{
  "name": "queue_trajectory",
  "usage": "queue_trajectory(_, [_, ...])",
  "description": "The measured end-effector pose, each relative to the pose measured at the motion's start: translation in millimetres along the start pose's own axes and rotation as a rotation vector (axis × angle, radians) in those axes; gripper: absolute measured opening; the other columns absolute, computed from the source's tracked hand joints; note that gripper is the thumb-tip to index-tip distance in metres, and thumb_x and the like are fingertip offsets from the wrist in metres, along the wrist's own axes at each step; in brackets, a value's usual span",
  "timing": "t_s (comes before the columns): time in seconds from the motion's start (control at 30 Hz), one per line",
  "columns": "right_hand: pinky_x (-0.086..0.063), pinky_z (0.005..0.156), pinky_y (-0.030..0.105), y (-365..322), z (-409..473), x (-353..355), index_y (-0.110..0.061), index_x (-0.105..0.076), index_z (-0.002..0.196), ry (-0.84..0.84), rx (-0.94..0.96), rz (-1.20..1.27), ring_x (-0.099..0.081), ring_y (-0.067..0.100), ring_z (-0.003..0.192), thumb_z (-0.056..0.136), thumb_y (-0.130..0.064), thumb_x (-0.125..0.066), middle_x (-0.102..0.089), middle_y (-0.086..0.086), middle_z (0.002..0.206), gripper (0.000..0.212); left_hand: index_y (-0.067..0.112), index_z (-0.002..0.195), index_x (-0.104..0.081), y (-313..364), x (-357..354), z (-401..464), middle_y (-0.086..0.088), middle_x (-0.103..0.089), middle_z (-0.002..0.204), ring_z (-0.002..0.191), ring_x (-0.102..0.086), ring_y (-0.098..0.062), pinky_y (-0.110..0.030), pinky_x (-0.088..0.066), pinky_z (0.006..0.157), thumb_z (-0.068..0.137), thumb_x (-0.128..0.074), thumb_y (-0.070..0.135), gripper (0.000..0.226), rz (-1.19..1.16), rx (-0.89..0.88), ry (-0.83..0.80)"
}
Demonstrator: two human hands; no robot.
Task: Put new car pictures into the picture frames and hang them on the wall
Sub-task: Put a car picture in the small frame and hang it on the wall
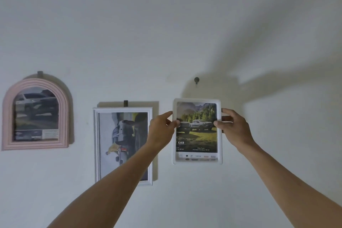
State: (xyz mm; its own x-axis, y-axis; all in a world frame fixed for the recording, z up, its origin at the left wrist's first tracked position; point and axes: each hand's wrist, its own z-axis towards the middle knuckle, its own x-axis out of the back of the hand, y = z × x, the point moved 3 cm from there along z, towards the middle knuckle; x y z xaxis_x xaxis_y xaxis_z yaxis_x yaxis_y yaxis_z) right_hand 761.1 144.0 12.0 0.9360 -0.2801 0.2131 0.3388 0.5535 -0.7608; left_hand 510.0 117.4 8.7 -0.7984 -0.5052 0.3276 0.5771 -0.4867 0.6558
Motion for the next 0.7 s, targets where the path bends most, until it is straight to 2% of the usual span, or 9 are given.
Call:
queue_trajectory(0.07, [-0.052,0.075,0.025,0.0,17.9,0.8,-0.025,-0.062,0.124,0.012,0.025,-0.023,-0.068,0.012,0.088,0.086,-0.018,-0.075,-0.069,-0.010,0.096,0.040,0.023,0.124,-0.066,5.8,-5.6,15.0,-0.001,-0.070,0.077,0.069,-0.067,-0.021,-0.036,-0.057,0.076,0.092,-0.065,0.032,0.034,0.035,-0.016,0.017])
queue_trajectory(0.13, [-0.050,0.069,0.020,1.1,33.8,1.2,-0.024,-0.062,0.125,0.015,0.050,-0.043,-0.066,0.011,0.086,0.087,-0.018,-0.074,-0.069,-0.007,0.099,0.040,0.019,0.120,-0.069,10.8,-12.4,28.4,-0.001,-0.068,0.079,0.068,-0.064,-0.019,-0.032,-0.055,0.073,0.093,-0.063,0.031,0.030,0.104,-0.039,0.033])
queue_trajectory(0.23, [-0.045,0.065,0.014,2.2,55.3,2.7,-0.023,-0.062,0.127,0.011,0.087,-0.061,-0.065,0.012,0.087,0.088,-0.019,-0.073,-0.069,-0.004,0.101,0.040,0.013,0.111,-0.072,18.6,-20.9,44.8,-0.008,-0.068,0.075,0.061,-0.056,-0.014,-0.013,-0.041,0.057,0.094,-0.061,0.025,0.023,0.161,-0.047,0.063])
queue_trajectory(0.3, [-0.043,0.065,0.011,2.5,68.8,4.3,-0.023,-0.063,0.128,0.009,0.104,-0.066,-0.065,0.014,0.087,0.088,-0.019,-0.073,-0.069,-0.003,0.097,0.042,0.010,0.104,-0.072,22.6,-25.5,54.1,-0.013,-0.068,0.072,0.060,-0.053,-0.016,-0.007,-0.031,0.050,0.094,-0.060,0.021,0.020,0.193,-0.034,0.082])
queue_trajectory(0.4, [-0.039,0.063,0.006,2.5,85.1,6.0,-0.022,-0.063,0.129,0.011,0.135,-0.069,-0.063,0.009,0.081,0.088,-0.017,-0.073,-0.069,-0.002,0.093,0.042,0.005,0.091,-0.070,25.0,-31.8,68.6,-0.014,-0.063,0.065,0.059,-0.049,-0.019,-0.013,-0.032,0.049,0.093,-0.058,0.019,0.018,0.251,-0.018,0.105])
queue_trajectory(0.53, [-0.039,0.067,0.007,5.6,102.7,3.6,-0.021,-0.063,0.128,-0.002,0.164,-0.061,-0.062,0.003,0.078,0.088,-0.017,-0.073,-0.069,-0.003,0.090,0.042,-0.001,0.078,-0.058,27.9,-37.3,84.0,-0.009,-0.052,0.060,0.063,-0.049,-0.024,-0.026,-0.035,0.053,0.092,-0.058,0.014,0.021,0.316,-0.032,0.131])
queue_trajectory(0.6, [-0.041,0.068,0.010,8.5,109.0,1.0,-0.021,-0.064,0.127,-0.004,0.168,-0.054,-0.063,0.006,0.080,0.087,-0.017,-0.073,-0.069,-0.003,0.092,0.041,0.003,0.081,-0.057,29.1,-38.7,87.0,-0.009,-0.055,0.065,0.066,-0.052,-0.026,-0.028,-0.036,0.056,0.093,-0.058,0.014,0.016,0.341,-0.047,0.135])
queue_trajectory(0.63, [-0.041,0.068,0.011,10.8,111.0,-0.4,-0.021,-0.064,0.126,-0.005,0.173,-0.056,-0.064,0.009,0.081,0.088,-0.016,-0.073,-0.070,-0.002,0.093,0.040,0.007,0.088,-0.060,28.9,-39.4,87.7,-0.010,-0.058,0.067,0.068,-0.054,-0.026,-0.029,-0.039,0.058,0.093,-0.059,0.014,0.009,0.350,-0.060,0.133])
queue_trajectory(0.7, [-0.042,0.067,0.011,15.6,112.8,-3.4,-0.019,-0.066,0.124,-0.008,0.187,-0.059,-0.065,0.014,0.083,0.088,-0.015,-0.073,-0.070,-0.002,0.095,0.037,0.013,0.116,-0.064,27.9,-41.3,88.3,-0.009,-0.063,0.069,0.070,-0.059,-0.025,-0.030,-0.046,0.062,0.093,-0.059,0.016,0.024,0.358,-0.091,0.135])
